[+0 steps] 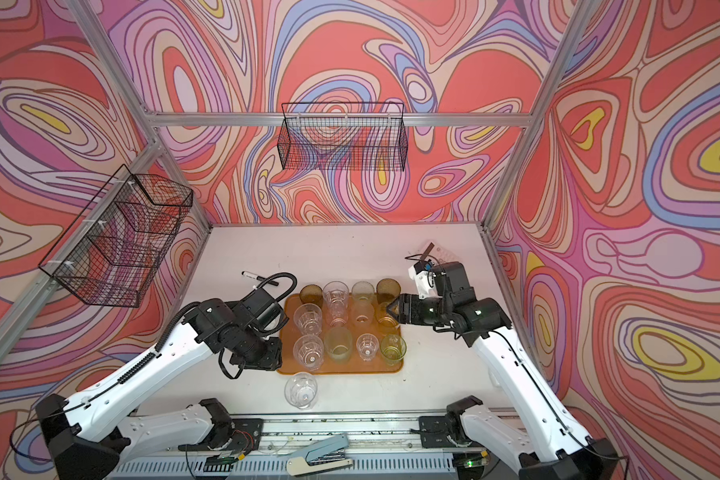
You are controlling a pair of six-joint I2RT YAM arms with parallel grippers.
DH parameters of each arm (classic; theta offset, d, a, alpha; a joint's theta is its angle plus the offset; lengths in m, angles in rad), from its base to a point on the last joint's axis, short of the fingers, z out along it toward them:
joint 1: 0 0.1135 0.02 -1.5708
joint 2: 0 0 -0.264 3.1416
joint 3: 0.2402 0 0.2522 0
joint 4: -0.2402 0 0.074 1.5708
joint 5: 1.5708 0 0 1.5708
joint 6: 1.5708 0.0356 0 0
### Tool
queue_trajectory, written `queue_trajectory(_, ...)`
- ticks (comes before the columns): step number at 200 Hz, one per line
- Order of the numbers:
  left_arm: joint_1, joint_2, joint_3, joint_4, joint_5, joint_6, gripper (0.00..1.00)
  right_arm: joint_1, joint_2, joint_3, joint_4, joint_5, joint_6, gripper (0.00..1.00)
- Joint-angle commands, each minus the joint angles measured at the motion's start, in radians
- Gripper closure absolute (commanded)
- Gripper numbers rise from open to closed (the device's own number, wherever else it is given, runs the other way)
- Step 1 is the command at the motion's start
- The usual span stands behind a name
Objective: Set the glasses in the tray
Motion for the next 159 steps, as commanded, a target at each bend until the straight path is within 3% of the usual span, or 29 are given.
queue_trajectory(1,-0.031,-0.020,-0.032,0.008,0.010,-0.057,0.52,-0.001,-0.005,0.001,0.008,0.002,0.002,0.29)
queue_trajectory(159,-0.179,0.029,-0.182,0.164,0.031,-0.175,0.65,-0.001,-0.008,-0.002,0.016,-0.011,0.014,0.29)
